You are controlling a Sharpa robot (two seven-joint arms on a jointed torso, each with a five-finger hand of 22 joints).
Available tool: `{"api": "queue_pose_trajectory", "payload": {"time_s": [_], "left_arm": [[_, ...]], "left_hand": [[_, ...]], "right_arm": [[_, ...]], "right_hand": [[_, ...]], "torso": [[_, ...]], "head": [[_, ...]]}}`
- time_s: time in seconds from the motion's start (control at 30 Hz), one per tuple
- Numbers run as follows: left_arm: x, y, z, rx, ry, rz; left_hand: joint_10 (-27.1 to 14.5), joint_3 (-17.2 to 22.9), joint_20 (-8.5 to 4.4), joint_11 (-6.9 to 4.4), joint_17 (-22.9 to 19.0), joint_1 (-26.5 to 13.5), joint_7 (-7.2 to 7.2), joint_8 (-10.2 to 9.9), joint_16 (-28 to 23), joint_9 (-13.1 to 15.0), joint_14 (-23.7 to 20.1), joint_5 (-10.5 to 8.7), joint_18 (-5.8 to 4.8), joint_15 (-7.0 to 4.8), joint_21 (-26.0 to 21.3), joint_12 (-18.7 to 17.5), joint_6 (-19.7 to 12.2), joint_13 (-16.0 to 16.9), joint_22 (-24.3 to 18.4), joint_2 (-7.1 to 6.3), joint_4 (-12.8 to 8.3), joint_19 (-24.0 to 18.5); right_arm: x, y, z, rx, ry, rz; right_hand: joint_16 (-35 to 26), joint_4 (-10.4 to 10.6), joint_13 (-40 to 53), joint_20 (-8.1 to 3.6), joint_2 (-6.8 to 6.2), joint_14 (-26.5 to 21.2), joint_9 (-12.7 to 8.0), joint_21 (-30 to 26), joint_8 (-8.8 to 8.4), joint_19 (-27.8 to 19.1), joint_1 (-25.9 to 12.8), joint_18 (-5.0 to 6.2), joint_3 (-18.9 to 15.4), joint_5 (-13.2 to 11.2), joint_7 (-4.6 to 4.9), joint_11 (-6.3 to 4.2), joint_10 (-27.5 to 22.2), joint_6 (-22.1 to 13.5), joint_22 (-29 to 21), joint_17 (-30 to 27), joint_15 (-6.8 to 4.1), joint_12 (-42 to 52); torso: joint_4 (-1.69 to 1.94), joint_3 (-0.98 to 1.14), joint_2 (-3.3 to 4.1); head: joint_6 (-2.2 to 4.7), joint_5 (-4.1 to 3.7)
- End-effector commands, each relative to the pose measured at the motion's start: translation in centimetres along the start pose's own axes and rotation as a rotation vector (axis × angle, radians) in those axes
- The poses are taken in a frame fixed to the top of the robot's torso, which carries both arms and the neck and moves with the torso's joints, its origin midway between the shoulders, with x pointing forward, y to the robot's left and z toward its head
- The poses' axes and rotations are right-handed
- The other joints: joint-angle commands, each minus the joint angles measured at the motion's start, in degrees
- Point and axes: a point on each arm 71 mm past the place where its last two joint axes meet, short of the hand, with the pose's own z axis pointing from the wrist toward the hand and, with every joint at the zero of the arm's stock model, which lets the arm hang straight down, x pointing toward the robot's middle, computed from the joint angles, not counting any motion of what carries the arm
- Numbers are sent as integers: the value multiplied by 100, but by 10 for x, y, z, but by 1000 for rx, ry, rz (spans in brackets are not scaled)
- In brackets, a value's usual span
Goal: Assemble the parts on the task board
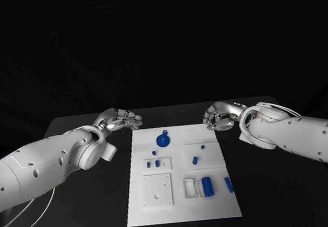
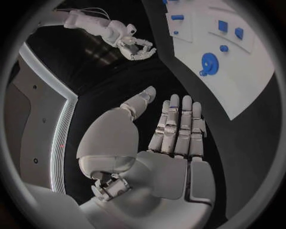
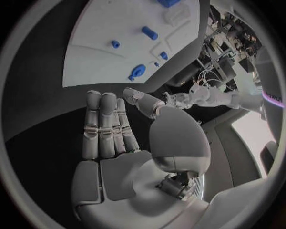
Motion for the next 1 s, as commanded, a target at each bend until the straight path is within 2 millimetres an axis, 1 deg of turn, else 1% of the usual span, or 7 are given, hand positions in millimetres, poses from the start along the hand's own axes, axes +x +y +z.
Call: {"api": "queue_pose_trajectory", "payload": {"time_s": [0.03,0.17,0.37,0.47,0.7,0.83,1.0], "left_arm": [[4,-6,-1,34,1,-102],[10,-9,-1,48,1,-154],[14,-12,-1,72,2,-180],[15,-13,-1,82,9,-183],[16,-14,-1,89,8,-183],[16,-15,-2,97,-2,-181],[17,-16,-1,101,-3,-185]], "left_hand": [[-38,-46,34,13,-9,5,10,-12,-42,-11,26,19,0,31,-33,-13,-36,-17,-11,-1,3,45],[-32,-65,47,37,-3,15,32,-1,-87,-20,112,26,62,40,-35,-6,-44,-47,-9,16,22,158],[-23,-80,59,70,-5,10,58,3,-129,-26,114,28,79,48,-57,-2,-48,-61,-12,23,30,172],[-6,-81,65,79,-2,14,68,11,-139,-27,128,34,84,54,-69,6,-41,-64,-14,37,32,171],[7,-86,75,96,2,23,89,15,-154,-30,143,40,86,61,-91,9,-40,-71,-14,47,28,159],[17,-89,78,106,5,22,99,18,-161,-32,152,42,87,62,-99,12,-38,-74,-14,54,31,156],[55,-96,80,110,15,21,108,35,-166,-30,182,49,89,60,-113,26,-16,-75,-11,64,36,159]], "right_arm": [[6,3,0,-2,7,-148],[17,7,-1,4,4,-211],[28,11,0,-2,-9,-273],[33,12,1,2,0,-292],[51,13,1,2,40,-306],[58,15,3,1,49,-314],[63,17,5,5,59,-325]], "right_hand": [[5,30,-56,3,-87,48,7,6,36,60,0,124,14,-55,-8,-5,74,45,2,-10,-5,-79],[9,145,-170,-27,-239,112,-9,6,22,133,40,124,134,-288,-13,-2,162,64,-2,-11,-4,-248],[3,325,-310,-38,-472,143,-40,-12,-14,172,94,124,314,-500,1,13,232,53,0,-8,18,-463],[10,368,-338,-46,-540,163,-44,-6,-11,195,112,124,359,-534,-7,11,290,74,8,-1,5,-501],[20,421,-375,-56,-607,182,-51,-1,-14,217,118,124,403,-590,-10,8,328,86,18,8,4,-559],[23,439,-403,-60,-628,187,-61,-1,-29,223,121,124,418,-598,-2,17,321,68,23,13,12,-607],[23,456,-454,-62,-668,185,-81,-7,-61,222,128,124,437,-614,18,42,280,23,31,18,35,-696]], "torso": [[-1,2,-50],[3,-1,-72],[8,2,-80],[13,2,-74],[14,-4,-67],[11,5,-64],[14,2,-71]], "head": [[-36,2],[-53,-2],[-69,8],[-77,6],[-116,21],[-137,31],[-151,37]]}}
